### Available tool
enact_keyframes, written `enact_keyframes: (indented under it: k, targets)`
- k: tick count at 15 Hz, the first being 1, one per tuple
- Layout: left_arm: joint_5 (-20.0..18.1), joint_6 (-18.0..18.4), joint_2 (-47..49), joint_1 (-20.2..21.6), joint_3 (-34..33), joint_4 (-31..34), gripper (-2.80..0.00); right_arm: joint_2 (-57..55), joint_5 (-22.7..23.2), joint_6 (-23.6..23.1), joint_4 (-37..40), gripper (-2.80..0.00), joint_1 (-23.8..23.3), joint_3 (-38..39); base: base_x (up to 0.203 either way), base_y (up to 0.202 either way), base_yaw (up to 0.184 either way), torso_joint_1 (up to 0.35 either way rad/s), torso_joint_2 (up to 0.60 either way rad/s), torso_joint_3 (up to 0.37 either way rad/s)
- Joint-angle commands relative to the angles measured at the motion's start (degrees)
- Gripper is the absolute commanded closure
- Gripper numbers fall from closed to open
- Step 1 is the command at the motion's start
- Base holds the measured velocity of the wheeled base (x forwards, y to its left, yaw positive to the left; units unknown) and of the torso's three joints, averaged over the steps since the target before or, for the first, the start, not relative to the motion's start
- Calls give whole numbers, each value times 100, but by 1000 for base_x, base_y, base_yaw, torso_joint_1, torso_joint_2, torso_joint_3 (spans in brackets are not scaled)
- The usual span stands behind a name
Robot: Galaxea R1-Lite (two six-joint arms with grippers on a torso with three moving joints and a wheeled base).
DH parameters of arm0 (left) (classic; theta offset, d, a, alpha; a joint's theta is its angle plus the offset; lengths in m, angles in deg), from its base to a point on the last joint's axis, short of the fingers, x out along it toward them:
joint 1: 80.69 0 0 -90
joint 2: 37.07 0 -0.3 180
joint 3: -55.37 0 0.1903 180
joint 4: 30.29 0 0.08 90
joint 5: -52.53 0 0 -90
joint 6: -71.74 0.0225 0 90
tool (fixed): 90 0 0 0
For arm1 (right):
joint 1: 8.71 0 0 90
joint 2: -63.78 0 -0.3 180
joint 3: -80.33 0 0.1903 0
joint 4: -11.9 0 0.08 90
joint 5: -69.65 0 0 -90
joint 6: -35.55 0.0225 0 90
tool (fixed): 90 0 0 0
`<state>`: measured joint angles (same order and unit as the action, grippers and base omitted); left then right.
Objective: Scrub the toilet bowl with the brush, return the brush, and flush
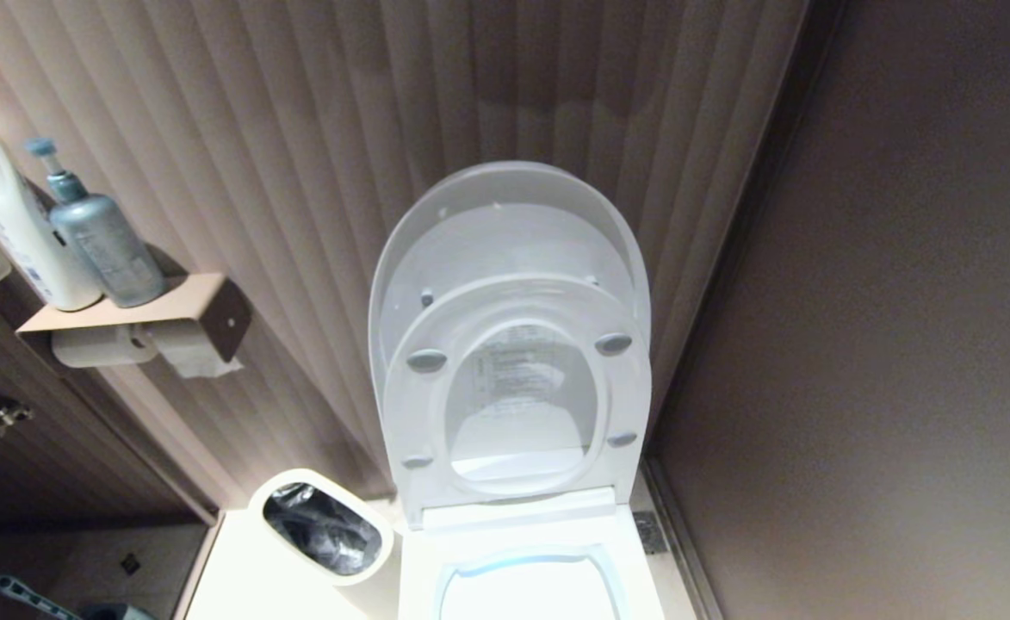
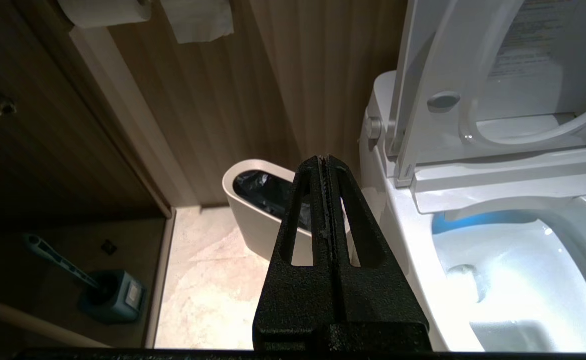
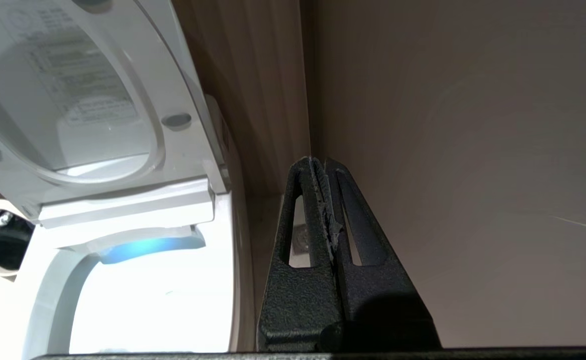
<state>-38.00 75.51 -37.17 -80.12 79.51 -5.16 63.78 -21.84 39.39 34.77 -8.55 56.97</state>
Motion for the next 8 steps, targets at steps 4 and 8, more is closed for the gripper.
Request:
enact_keyframes:
  k: [4, 8]
  targets:
    - [0, 10, 19, -5, -6, 0, 0, 0, -1, 3, -3, 0, 2, 0, 0, 0, 0, 3, 1, 202]
    - [0, 11, 19, 4, -6, 0, 0, 0, -19, 38, -11, 0, 2, 0, 0, 0, 0, -59, 43, 29]
